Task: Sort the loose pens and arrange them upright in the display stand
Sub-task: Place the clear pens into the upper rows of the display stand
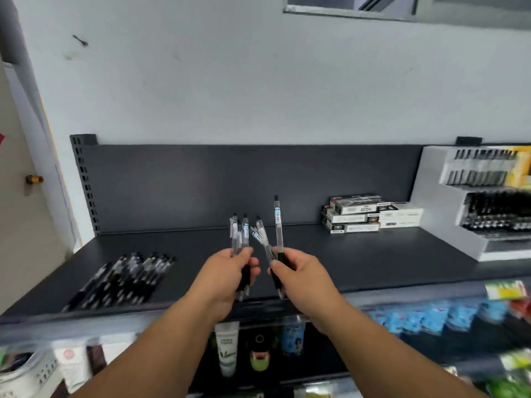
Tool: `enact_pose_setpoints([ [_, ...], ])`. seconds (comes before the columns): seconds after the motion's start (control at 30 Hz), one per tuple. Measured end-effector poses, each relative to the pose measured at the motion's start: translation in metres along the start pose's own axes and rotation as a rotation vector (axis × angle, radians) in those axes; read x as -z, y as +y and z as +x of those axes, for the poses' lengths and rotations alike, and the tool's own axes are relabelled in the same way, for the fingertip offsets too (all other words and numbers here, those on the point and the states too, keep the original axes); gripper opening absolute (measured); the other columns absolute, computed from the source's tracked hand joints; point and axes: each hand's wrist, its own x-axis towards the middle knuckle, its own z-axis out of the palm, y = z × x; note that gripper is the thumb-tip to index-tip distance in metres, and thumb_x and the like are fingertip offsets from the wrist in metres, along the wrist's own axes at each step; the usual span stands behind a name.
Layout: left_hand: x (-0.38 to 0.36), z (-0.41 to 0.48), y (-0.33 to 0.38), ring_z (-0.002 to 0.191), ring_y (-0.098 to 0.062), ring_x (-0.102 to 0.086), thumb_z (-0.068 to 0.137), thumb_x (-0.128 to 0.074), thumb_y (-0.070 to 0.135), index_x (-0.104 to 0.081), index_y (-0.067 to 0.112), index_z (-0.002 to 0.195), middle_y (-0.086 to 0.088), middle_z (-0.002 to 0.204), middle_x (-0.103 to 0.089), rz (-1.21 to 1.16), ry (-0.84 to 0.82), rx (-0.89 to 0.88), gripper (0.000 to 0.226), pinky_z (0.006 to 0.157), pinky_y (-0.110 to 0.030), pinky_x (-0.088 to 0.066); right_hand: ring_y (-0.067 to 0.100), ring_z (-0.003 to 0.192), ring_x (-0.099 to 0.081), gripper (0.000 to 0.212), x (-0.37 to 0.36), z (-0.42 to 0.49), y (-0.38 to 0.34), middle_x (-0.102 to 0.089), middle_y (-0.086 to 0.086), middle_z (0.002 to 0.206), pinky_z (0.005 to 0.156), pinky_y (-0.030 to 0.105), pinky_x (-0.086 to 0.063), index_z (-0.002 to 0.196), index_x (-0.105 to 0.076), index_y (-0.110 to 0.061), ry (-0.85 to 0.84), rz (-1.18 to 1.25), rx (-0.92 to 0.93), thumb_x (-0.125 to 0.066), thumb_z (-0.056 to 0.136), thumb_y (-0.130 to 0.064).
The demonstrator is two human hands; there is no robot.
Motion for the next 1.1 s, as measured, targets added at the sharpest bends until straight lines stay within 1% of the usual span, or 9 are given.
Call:
enact_pose_setpoints([
  [0.1, -0.071, -0.023, -0.013, 0.063, -0.013, -0.055, 0.097, -0.055, 0.014, -0.059, 0.003, 0.107, -0.003, 0.074, -0.058, -0.134, -0.094, 0.091, 0.016, 0.059, -0.027, -0.05, 0.011, 0.072, -0.062, 0.022, 0.058, -0.026, 0.014, -0.073, -0.002, 0.087, 0.063, 0.022, -0.05, 0.093, -0.063, -0.041, 0.069, -0.095, 0.021, -0.053, 0.095, -0.021],
  [0.2, -0.138, -0.041, -0.022, 0.059, -0.012, -0.049, 0.092, -0.063, 0.022, -0.06, 0.006, 0.094, -0.002, 0.067, -0.054, -0.146, -0.17, 0.104, 0.017, 0.055, -0.026, -0.046, 0.01, 0.076, -0.065, 0.021, 0.12, -0.049, 0.029, -0.073, -0.006, 0.086, 0.071, 0.026, -0.051, 0.1, -0.07, -0.03, 0.103, -0.213, 0.034, -0.053, 0.095, -0.02],
  [0.3, -0.197, -0.053, -0.023, 0.055, -0.011, -0.045, 0.087, -0.069, 0.026, -0.06, 0.009, 0.079, -0.001, 0.061, -0.051, -0.086, -0.227, 0.102, 0.021, 0.053, -0.025, -0.042, -0.003, 0.055, -0.053, 0.021, 0.177, -0.064, 0.037, -0.068, -0.011, 0.076, 0.057, 0.016, -0.043, 0.102, -0.071, -0.027, 0.114, -0.322, 0.057, -0.053, 0.095, -0.019],
  [0.4, -0.252, -0.062, -0.021, 0.043, -0.009, -0.048, 0.091, -0.064, 0.021, -0.062, 0.009, 0.071, 0.0, 0.054, -0.056, -0.099, -0.285, 0.111, 0.023, 0.047, -0.023, -0.042, -0.001, 0.049, -0.047, 0.021, 0.229, -0.075, 0.038, -0.069, -0.002, 0.08, 0.048, 0.012, -0.038, 0.105, -0.07, -0.026, 0.138, -0.362, 0.037, -0.052, 0.096, -0.019],
  [0.67, -0.373, -0.063, -0.032, 0.06, -0.018, -0.052, 0.098, -0.053, 0.025, -0.062, 0.007, 0.079, -0.007, 0.066, -0.061, -0.037, -0.355, 0.085, 0.029, 0.064, -0.034, -0.045, 0.006, 0.049, -0.048, 0.022, 0.325, -0.088, 0.06, -0.065, 0.009, 0.074, 0.048, 0.018, -0.038, 0.102, -0.071, -0.018, 0.33, -0.265, -0.074, -0.05, 0.097, -0.024],
  [0.73, -0.394, -0.056, -0.033, 0.059, -0.017, -0.054, 0.097, -0.054, 0.026, -0.063, 0.006, 0.084, -0.006, 0.068, -0.061, -0.01, -0.374, 0.078, 0.026, 0.056, -0.028, -0.049, 0.002, 0.041, -0.042, 0.023, 0.342, -0.083, 0.066, -0.058, 0.003, 0.068, 0.043, 0.017, -0.034, 0.102, -0.07, -0.015, 0.351, -0.242, -0.089, -0.05, 0.097, -0.024],
  [0.87, -0.437, -0.028, -0.029, 0.039, -0.007, -0.051, 0.095, -0.058, 0.021, -0.063, 0.007, 0.088, -0.003, 0.067, -0.058, 0.029, -0.442, 0.046, 0.017, 0.033, -0.016, -0.036, 0.007, 0.046, -0.044, 0.022, 0.379, -0.055, 0.077, -0.057, 0.0, 0.062, 0.043, 0.019, -0.033, 0.095, -0.07, -0.012, 0.401, -0.264, -0.083, -0.052, 0.096, -0.023],
  [0.93, -0.455, -0.01, -0.026, 0.036, -0.006, -0.052, 0.094, -0.06, 0.019, -0.063, 0.006, 0.089, -0.005, 0.067, -0.059, 0.043, -0.482, 0.024, 0.014, 0.033, -0.015, -0.036, 0.007, 0.045, -0.043, 0.024, 0.395, -0.037, 0.079, -0.055, -0.002, 0.058, 0.044, 0.019, -0.033, 0.093, -0.07, -0.007, 0.406, -0.267, -0.09, -0.052, 0.096, -0.023],
  [1.1, -0.502, 0.051, -0.012, 0.057, -0.017, -0.055, 0.091, -0.062, 0.027, -0.067, 0.01, 0.086, -0.007, 0.072, -0.064, 0.138, -0.417, -0.09, 0.018, 0.046, -0.024, -0.041, 0.013, 0.057, -0.048, 0.025, 0.44, 0.025, 0.085, -0.057, 0.002, 0.065, 0.057, 0.026, -0.039, 0.091, -0.067, -0.004, 0.392, -0.26, -0.087, -0.051, 0.093, -0.022],
])
